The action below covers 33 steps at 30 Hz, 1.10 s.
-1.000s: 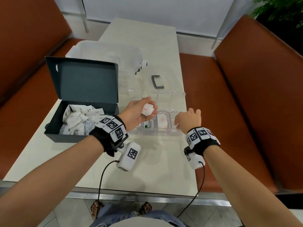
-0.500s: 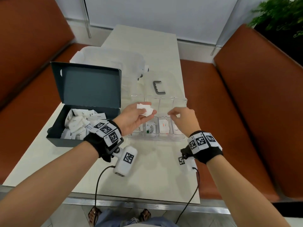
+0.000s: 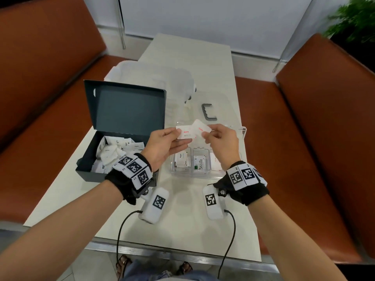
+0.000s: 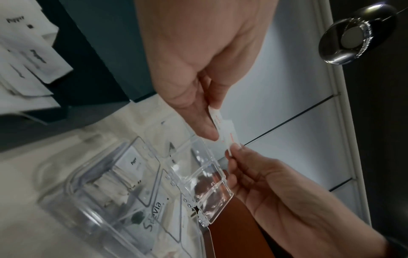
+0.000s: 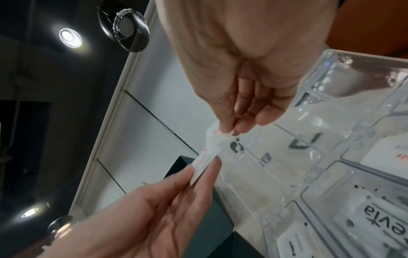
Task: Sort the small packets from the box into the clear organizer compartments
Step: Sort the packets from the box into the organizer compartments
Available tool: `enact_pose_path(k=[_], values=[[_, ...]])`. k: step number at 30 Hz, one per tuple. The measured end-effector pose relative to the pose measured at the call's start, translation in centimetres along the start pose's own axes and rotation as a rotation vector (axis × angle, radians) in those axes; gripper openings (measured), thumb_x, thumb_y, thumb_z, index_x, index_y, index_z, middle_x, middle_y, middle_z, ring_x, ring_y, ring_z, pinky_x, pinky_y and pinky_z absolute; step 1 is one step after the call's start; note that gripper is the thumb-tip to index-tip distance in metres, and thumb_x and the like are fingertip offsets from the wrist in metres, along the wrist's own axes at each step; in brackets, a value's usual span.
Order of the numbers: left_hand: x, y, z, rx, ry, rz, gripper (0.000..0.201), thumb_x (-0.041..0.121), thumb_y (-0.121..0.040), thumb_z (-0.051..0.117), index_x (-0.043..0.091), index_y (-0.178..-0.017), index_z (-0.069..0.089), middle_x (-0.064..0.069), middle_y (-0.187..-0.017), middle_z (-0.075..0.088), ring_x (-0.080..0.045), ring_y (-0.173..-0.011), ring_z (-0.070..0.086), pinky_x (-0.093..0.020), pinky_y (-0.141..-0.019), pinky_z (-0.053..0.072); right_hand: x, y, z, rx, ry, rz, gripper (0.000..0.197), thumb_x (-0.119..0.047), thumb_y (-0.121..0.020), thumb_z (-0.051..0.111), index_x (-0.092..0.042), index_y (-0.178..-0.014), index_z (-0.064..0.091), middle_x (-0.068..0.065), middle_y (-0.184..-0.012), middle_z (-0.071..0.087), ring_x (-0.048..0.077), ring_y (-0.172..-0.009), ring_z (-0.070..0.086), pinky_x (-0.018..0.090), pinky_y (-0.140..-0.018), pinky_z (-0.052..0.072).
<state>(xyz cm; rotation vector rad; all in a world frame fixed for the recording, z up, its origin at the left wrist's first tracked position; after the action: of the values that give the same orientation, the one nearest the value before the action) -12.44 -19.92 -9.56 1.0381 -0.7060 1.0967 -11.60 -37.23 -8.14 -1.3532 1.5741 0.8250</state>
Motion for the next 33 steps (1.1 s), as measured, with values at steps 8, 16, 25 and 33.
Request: enact_pose_path(k=[8,16,25,33], values=[[0.8,0.0,-1.3,-0.028,-0.060,-0.015,0.028,0.010,-0.101,0.048,-0.004,-0.123,0.057,-0.019,-0.117,0.067,-0.025,-0.099,0.071,-0.031,-0.078,0.060,-1.1,0.0,1.6,-0.121,-0.093,-0.008,0.023,-0.007,-0.092,0.059,-0.012,-0.111,0.069,-0.001,-0.071,0.065,0.013,-0.063,0.056,0.038,-0.074,0.057],[0.4,0.0,-0.6,-0.119,-0.186,0.033,0.025,0.006,-0.098,0.054,-0.002,-0.120,0.062,-0.016,-0.112,0.070,-0.026,-0.101,0.070,-0.030,-0.085,0.058,-0.9,0.6,2.9,-0.058,-0.010,-0.020,0.020,-0.017,-0.084,0.071,-0.020,-0.104,0.068,0.000,-0.069,0.063,0.017,-0.073,0.063,0.042,-0.082,0.055],[-1.0,-1.2,1.8,-0.086,-0.133,0.038,0.021,0.009,-0.088,0.069,-0.003,-0.105,0.068,-0.016,-0.100,0.073,-0.022,-0.091,0.072,-0.025,-0.074,0.059,1.6,1.4,1.3,-0.071,-0.387,0.253,0.012,-0.015,-0.089,0.067,-0.009,-0.098,0.064,0.005,-0.086,0.068,0.015,-0.080,0.067,0.024,-0.066,0.052],[-2.5,-2.5,3.8,-0.134,-0.357,-0.033,0.014,0.021,-0.094,0.063,0.013,-0.097,0.073,-0.003,-0.096,0.076,-0.015,-0.083,0.071,-0.027,-0.077,0.059,4.2,-1.1,-5.1,0.037,-0.359,0.347,0.015,-0.011,-0.084,0.072,-0.009,-0.098,0.068,0.002,-0.081,0.069,0.010,-0.068,0.062,0.022,-0.061,0.049]])
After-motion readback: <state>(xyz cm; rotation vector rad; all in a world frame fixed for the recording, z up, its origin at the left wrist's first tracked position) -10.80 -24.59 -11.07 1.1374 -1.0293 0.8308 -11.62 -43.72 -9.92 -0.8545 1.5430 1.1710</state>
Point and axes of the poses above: each hand's wrist, its own y-axis away from the middle knuckle, its own z-axis out of the palm, x = y × z, the point moved 4 cm from there along -y, towards the middle knuckle
